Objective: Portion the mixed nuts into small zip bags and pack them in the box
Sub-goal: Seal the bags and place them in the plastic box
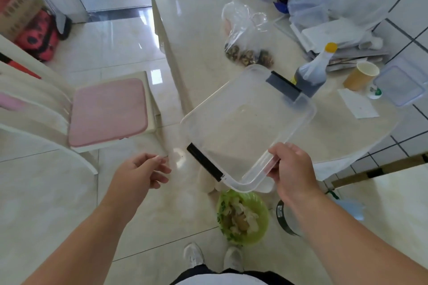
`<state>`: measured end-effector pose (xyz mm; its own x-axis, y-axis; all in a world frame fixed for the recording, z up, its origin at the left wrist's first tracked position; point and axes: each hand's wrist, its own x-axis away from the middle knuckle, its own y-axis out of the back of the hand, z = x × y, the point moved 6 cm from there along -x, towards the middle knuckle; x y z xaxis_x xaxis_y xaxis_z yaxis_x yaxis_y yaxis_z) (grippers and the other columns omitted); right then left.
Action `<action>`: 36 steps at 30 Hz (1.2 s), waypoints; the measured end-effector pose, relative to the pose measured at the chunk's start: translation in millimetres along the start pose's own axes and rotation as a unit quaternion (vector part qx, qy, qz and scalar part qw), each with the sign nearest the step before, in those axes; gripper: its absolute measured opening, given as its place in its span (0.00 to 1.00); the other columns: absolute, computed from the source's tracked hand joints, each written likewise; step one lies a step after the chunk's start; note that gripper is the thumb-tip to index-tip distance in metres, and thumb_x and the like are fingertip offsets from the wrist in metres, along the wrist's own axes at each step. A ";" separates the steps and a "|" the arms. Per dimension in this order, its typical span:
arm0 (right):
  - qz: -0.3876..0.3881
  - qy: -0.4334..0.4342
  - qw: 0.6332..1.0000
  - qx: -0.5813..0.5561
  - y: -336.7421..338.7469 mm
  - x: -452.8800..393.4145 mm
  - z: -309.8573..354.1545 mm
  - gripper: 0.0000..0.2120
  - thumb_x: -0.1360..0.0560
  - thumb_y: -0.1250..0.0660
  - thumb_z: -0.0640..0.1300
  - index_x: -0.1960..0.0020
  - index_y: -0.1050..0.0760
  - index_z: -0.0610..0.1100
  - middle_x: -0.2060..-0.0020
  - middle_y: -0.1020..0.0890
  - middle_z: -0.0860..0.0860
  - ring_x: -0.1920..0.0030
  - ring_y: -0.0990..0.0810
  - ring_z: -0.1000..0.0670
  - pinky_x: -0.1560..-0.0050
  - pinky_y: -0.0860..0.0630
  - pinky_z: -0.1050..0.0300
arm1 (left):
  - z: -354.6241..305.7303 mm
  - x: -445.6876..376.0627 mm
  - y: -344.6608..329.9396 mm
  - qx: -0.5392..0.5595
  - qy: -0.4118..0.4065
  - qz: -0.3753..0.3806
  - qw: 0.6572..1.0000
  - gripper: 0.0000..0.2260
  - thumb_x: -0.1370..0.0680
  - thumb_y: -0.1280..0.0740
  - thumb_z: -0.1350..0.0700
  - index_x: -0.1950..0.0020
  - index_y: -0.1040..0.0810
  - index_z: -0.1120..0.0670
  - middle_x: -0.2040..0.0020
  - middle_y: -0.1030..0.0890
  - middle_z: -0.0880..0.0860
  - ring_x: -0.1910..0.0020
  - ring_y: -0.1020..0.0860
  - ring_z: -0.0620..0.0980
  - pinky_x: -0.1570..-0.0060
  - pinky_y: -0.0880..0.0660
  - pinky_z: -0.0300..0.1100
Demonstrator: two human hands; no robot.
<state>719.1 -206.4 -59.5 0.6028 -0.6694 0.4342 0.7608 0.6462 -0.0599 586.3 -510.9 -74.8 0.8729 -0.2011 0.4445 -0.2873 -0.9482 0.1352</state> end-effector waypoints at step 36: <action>-0.078 0.028 0.997 -0.004 -244.3 -77.2 20.1 0.18 0.32 0.35 0.35 0.73 0.40 0.48 0.76 0.40 0.51 0.75 0.41 0.52 0.74 0.41 0.57 | -83.7 -236.5 172.5 -0.027 0.012 0.066 0.997 0.08 0.19 0.33 0.62 0.56 0.17 0.59 0.63 0.14 0.58 0.70 0.19 0.50 0.63 0.25 0.46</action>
<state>481.9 -305.3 -60.3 0.4897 -0.7811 0.3873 0.8481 0.5298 -0.0040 297.3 -606.3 -82.5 0.8165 -0.3165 0.4828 -0.4202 -0.8993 0.1211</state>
